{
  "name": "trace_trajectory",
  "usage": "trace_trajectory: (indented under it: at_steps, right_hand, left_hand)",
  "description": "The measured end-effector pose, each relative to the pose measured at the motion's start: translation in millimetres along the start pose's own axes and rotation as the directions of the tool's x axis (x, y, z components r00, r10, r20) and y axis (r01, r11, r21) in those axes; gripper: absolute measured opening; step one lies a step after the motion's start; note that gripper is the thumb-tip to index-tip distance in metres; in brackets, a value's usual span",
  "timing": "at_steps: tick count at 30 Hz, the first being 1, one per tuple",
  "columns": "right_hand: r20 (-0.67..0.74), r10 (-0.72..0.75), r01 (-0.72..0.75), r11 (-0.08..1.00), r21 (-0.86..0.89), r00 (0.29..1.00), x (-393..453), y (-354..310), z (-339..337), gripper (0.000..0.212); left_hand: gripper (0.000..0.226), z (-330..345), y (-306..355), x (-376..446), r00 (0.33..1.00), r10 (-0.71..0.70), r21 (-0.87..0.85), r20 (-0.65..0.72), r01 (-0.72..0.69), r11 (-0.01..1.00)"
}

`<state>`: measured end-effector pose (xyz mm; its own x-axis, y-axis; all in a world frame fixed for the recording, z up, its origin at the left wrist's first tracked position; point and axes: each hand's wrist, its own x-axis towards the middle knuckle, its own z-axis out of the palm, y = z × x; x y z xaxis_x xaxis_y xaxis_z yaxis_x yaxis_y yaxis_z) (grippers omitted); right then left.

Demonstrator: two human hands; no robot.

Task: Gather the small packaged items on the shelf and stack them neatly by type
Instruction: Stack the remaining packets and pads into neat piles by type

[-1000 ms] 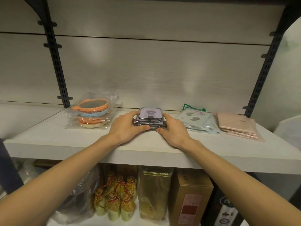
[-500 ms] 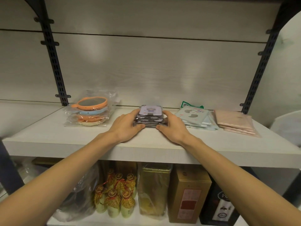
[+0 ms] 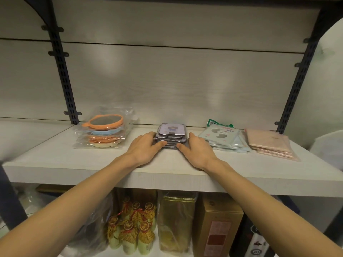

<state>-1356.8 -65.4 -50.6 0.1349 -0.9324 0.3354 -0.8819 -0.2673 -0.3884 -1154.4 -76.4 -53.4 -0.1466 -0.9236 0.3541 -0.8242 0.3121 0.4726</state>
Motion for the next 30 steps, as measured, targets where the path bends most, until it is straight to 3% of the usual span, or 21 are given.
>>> trace_trajectory:
  at_steps: [12, 20, 26, 30]
  right_hand:
    - [0.041, -0.019, 0.015, 0.994, 0.108, 0.999, 4.5, 3.7, 3.6, 0.043]
    - [0.057, 0.043, -0.054, 0.972, 0.227, 0.997, 5.4, 6.2, 3.8, 0.039]
    - [0.078, 0.041, -0.063, 0.947, 0.315, 0.996, 3.9, 6.8, 3.2, 0.047]
    - [0.090, 0.027, -0.052, 0.956, 0.288, 0.996, 1.5, 3.3, 1.1, 0.055]
  left_hand:
    - [0.038, 1.6, -3.1, -0.1, 0.999, 0.041, -0.011, -0.025, -0.041, 0.999]
    - [0.036, 2.1, -5.7, 1.1, 0.999, 0.042, -0.051, -0.004, -0.042, 0.998]
    - [0.039, 0.4, -5.5, 0.4, 1.000, -0.005, -0.160, -0.001, 0.005, 0.987]
    - [0.038, 0.7, -8.2, 1.9, 1.000, -0.008, -0.118, -0.009, 0.007, 0.993]
